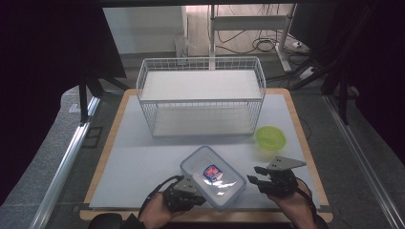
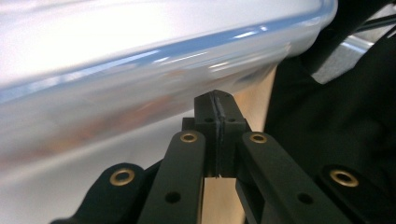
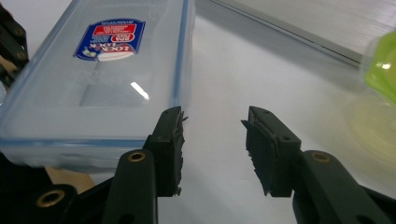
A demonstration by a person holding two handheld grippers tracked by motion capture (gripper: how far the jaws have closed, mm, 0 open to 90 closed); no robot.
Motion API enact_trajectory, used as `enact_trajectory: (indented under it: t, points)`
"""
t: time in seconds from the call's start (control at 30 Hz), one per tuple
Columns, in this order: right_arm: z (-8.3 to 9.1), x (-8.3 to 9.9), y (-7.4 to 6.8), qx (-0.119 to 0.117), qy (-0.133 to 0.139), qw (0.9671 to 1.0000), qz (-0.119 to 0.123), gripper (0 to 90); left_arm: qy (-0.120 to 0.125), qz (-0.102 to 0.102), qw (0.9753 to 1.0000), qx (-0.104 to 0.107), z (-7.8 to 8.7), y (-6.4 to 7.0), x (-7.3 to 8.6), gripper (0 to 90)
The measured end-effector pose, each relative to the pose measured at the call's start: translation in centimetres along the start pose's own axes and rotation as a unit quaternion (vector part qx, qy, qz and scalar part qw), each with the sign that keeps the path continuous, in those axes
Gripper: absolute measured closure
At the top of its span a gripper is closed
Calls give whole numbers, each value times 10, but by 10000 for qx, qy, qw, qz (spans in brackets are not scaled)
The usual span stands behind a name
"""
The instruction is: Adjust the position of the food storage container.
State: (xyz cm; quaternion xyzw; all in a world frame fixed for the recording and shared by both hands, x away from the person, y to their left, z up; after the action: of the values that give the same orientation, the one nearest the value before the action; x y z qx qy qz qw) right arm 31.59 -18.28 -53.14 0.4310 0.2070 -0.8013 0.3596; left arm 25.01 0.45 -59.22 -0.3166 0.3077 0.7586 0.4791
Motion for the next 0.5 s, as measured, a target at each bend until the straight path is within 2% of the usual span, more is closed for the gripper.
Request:
enact_trajectory:
  t: [0.03,0.07,0.1,0.17,0.2,0.3,0.37,0.4,0.43,0.5]
  points:
    - [1,0,2,33,9,10000,-17,569,0,0,10000,0,0,0,0,900]
    - [2,1,4,60,25,10000,-47,576,-112,-174,9998,1,-6,0,-5,900]
    - [3,1,4,70,19,9999,-70,587,-196,-281,9994,-5,-6,0,-6,900]
    - [4,3,5,74,-33,9999,-143,621,-249,-390,9989,-110,1,-5,-4,900]
    - [6,5,5,75,-53,9999,-144,640,-218,-398,9987,-216,11,-11,-3,900]
    - [8,11,2,46,-144,9997,-172,720,31,-172,9986,-494,39,-34,-4,900]
    - [8,18,-2,7,-286,9994,-183,780,243,43,9965,-800,60,-57,-4,900]
    - [8,18,-2,7,-286,9994,-183,780,243,43,9965,-800,60,-57,-4,900]
    - [8,21,-3,34,-356,9992,-182,803,339,231,9935,-1058,73,-77,-3,900]
    - [7,29,-10,-37,-525,9984,-219,831,452,434,9887,-1361,83,-99,-2,900]
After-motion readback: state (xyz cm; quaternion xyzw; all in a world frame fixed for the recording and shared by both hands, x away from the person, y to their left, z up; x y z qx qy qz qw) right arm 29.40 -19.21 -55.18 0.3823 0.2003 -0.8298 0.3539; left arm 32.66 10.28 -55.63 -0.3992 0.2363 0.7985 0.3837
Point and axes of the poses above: each handheld gripper's, and its own axes: z roughly backward along the jaws, x roughly out of its underside, y roughly to its right, the point moved 10 cm from there along -z, roughly forward along the jaws, and after that the axes turned 7 degrees about y, right-handed, at the moved point
